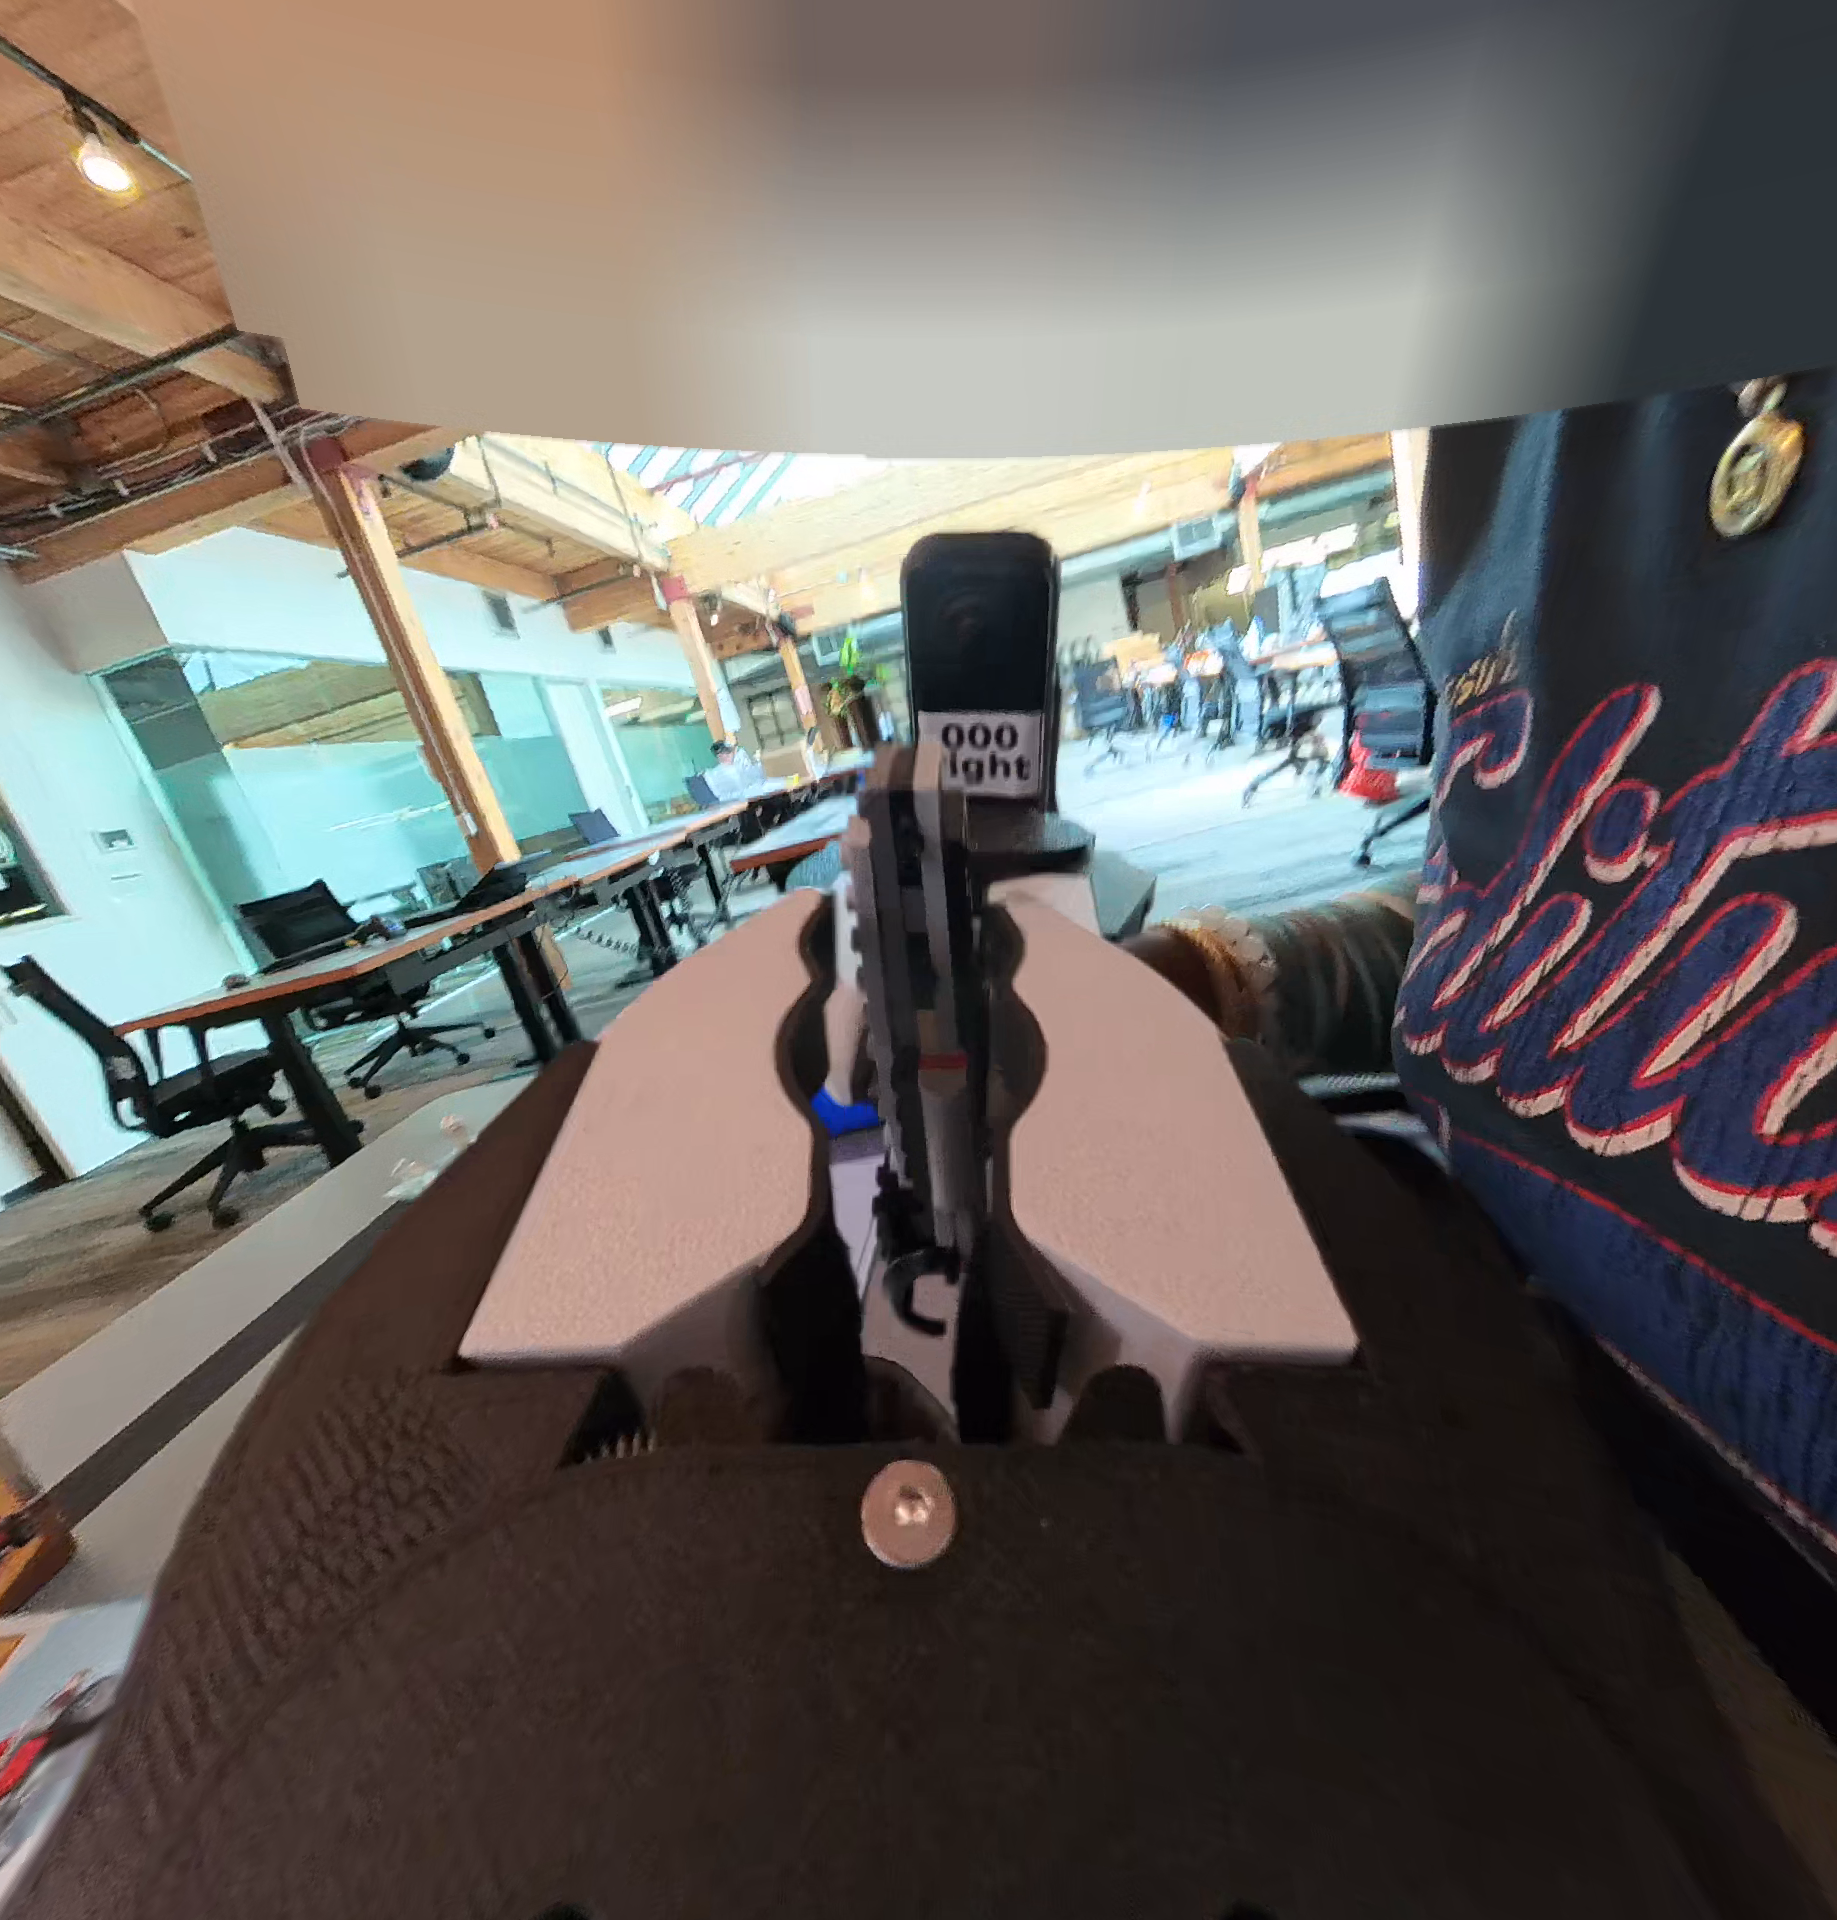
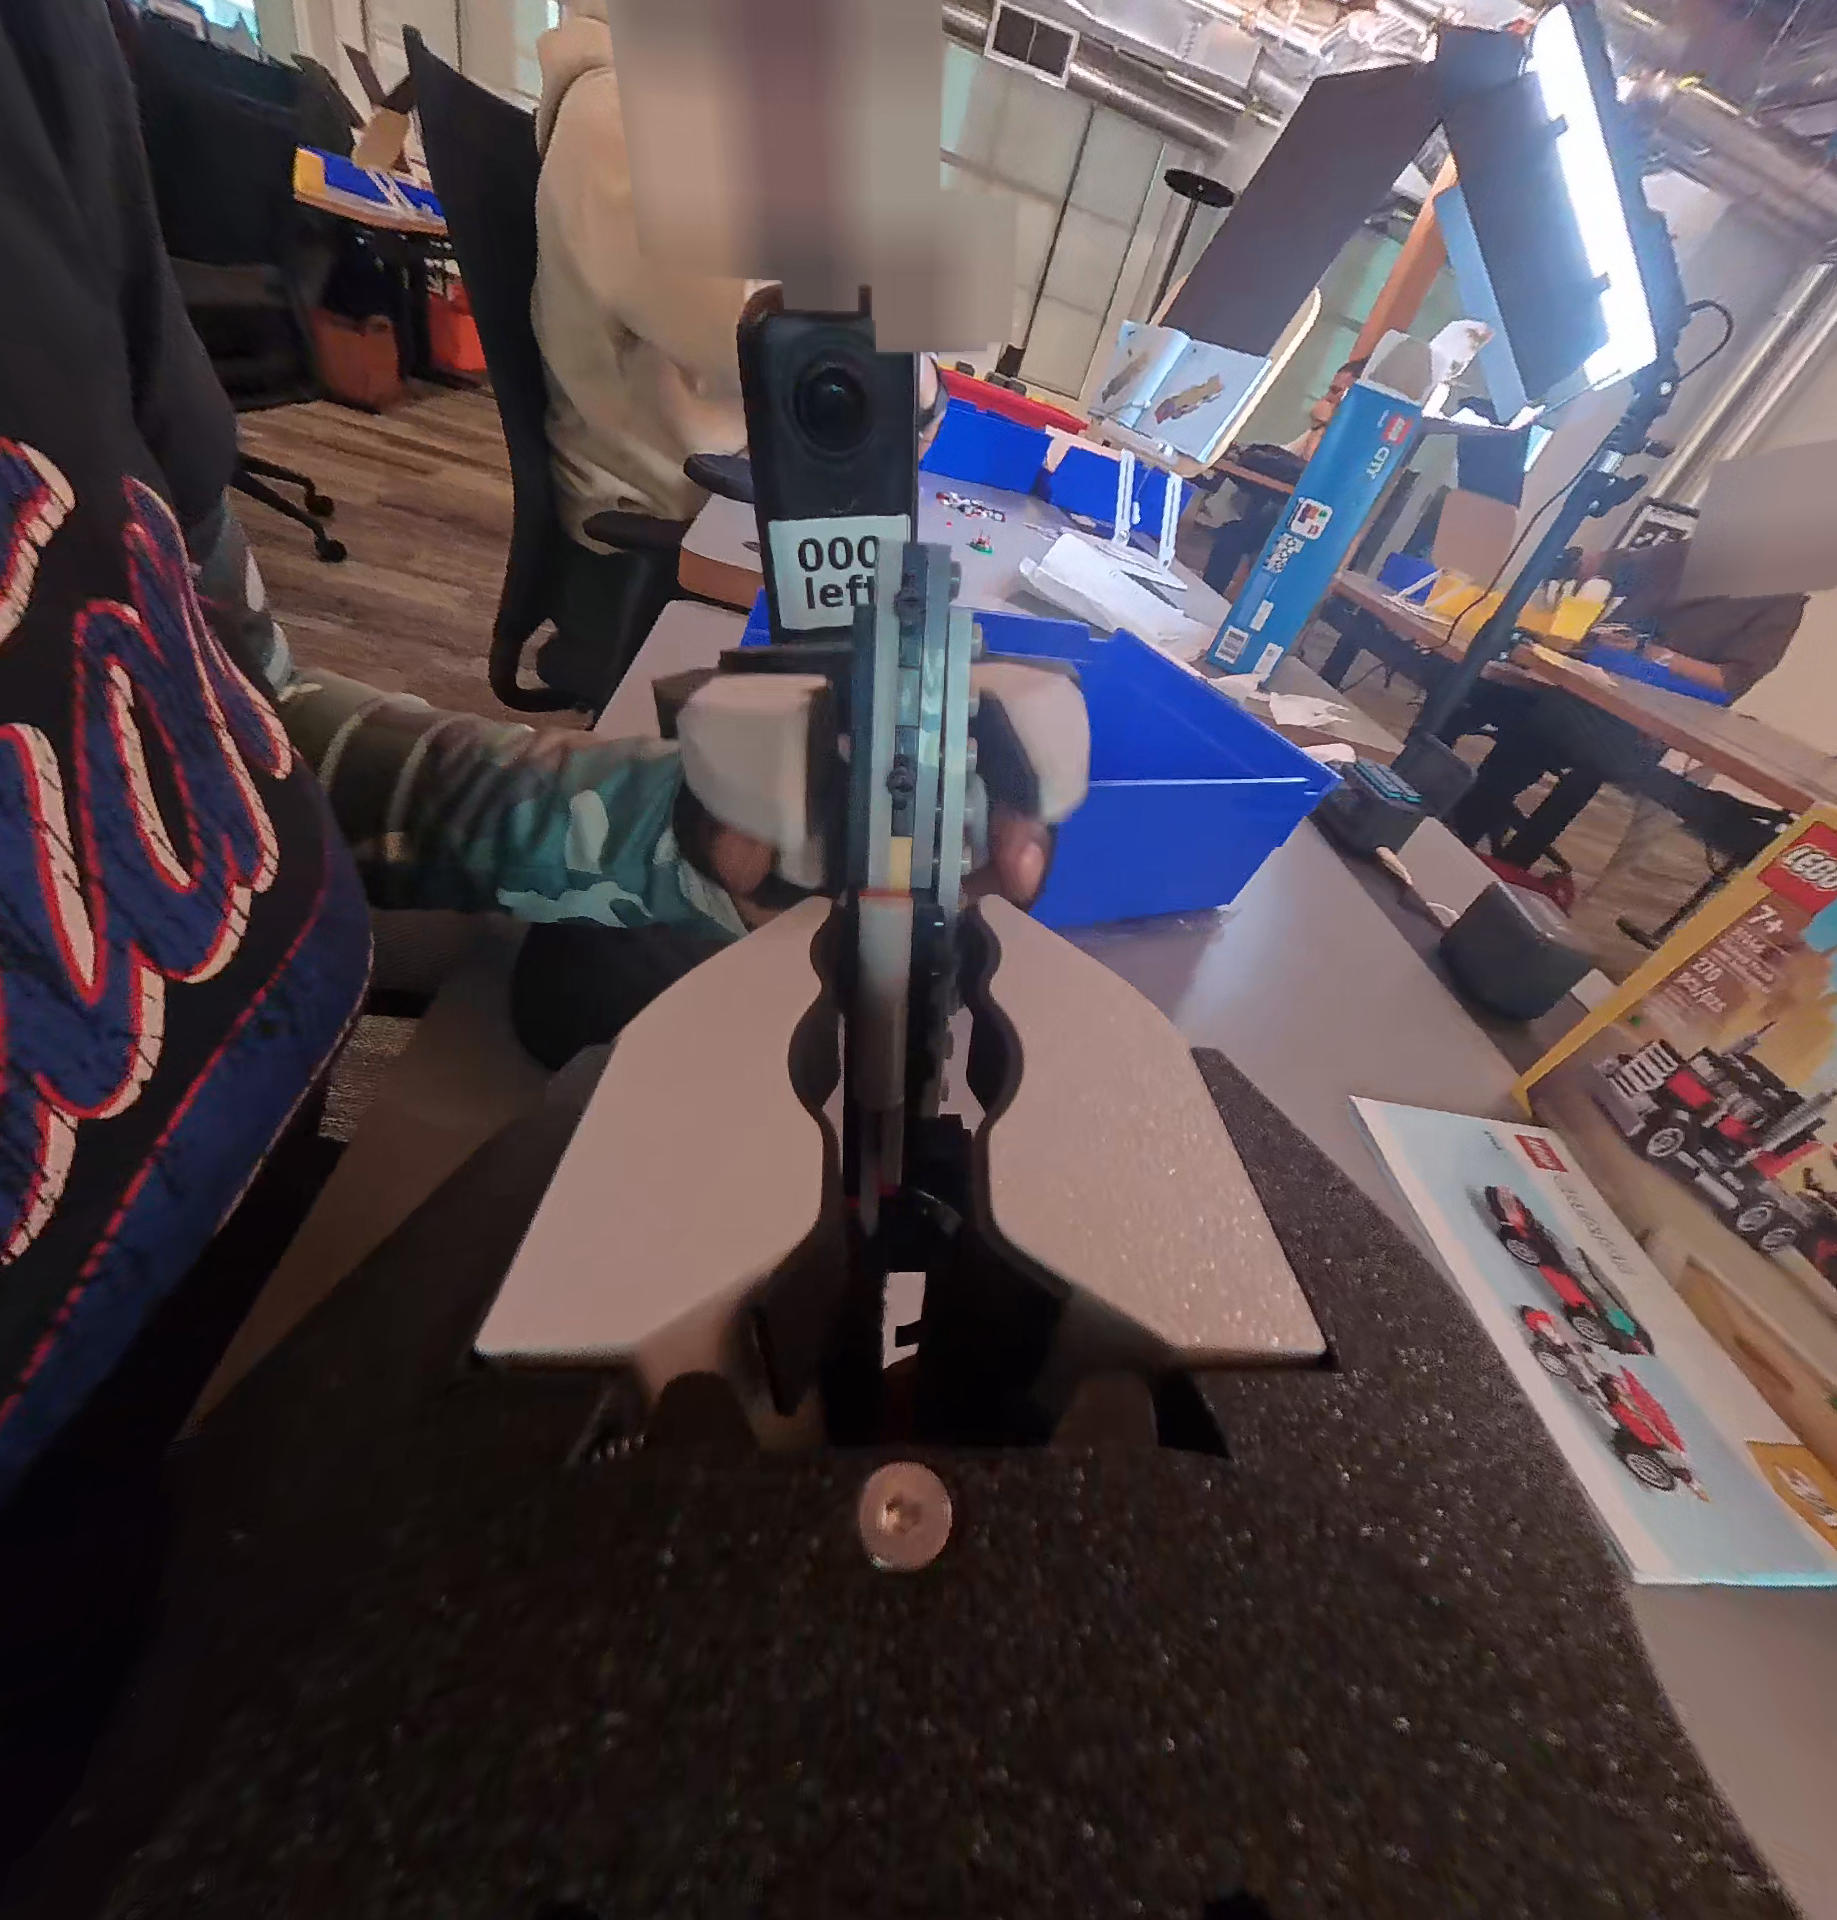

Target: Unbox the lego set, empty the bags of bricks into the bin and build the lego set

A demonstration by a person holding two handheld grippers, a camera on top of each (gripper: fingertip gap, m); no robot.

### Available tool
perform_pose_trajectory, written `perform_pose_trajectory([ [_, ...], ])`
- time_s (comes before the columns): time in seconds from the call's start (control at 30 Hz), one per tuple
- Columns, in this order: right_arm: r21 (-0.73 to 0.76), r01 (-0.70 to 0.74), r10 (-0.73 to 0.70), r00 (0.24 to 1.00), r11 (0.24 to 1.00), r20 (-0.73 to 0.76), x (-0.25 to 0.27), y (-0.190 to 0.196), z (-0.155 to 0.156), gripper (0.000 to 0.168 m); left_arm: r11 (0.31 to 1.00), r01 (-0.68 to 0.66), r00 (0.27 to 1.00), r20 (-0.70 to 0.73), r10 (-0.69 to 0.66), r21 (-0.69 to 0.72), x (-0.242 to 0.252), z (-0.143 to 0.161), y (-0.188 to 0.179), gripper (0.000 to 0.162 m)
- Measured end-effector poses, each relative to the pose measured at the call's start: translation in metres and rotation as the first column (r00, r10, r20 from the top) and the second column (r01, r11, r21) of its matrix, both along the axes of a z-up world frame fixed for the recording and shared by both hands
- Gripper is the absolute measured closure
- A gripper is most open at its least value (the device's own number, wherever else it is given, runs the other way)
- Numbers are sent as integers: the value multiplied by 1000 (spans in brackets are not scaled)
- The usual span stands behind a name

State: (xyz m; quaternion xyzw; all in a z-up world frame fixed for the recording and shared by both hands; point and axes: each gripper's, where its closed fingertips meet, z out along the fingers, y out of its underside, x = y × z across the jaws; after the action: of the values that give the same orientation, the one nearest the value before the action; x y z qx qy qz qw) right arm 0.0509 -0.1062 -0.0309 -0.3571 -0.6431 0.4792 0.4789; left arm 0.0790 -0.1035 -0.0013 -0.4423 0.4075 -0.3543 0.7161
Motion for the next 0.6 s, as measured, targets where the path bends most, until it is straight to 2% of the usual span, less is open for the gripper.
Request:
perform_pose_trajectory([
  [0.03, -3, -10, 10, 1000, 1000, 10, -1, -2, -1, 148, 1000, -6, 999, -38, 6, 1, 3, -4, 1, 129],
  [0.07, 3, -19, 19, 999, 1000, 30, -2, -4, -4, 148, 1000, -2, 998, -63, 2, 9, 6, -6, 0, 136],
  [0.17, -15, -18, 18, 999, 1000, 37, -3, -5, -3, 148, 998, 40, 999, -32, -42, -52, 5, -5, -2, 142],
  [0.4, 16, -1, -1, 993, 1000, 114, -2, -7, -16, 149, 972, 87, 995, -22, -95, -218, 5, -20, -4, 142],
  [0.5, -8, 14, -13, 996, 1000, 89, -8, -8, -16, 147, 965, 106, 994, 8, -107, -240, 0, -19, -4, 142],
  [0.57, 43, 66, -69, 993, 997, 92, -11, -4, -19, 139, 958, 116, 993, 21, -114, -263, -1, -23, -2, 142],
  [0.6, 61, 62, -67, 994, 996, 82, -11, -6, -19, 142, 958, 122, 993, 36, -116, -259, -1, -23, -2, 142],
])
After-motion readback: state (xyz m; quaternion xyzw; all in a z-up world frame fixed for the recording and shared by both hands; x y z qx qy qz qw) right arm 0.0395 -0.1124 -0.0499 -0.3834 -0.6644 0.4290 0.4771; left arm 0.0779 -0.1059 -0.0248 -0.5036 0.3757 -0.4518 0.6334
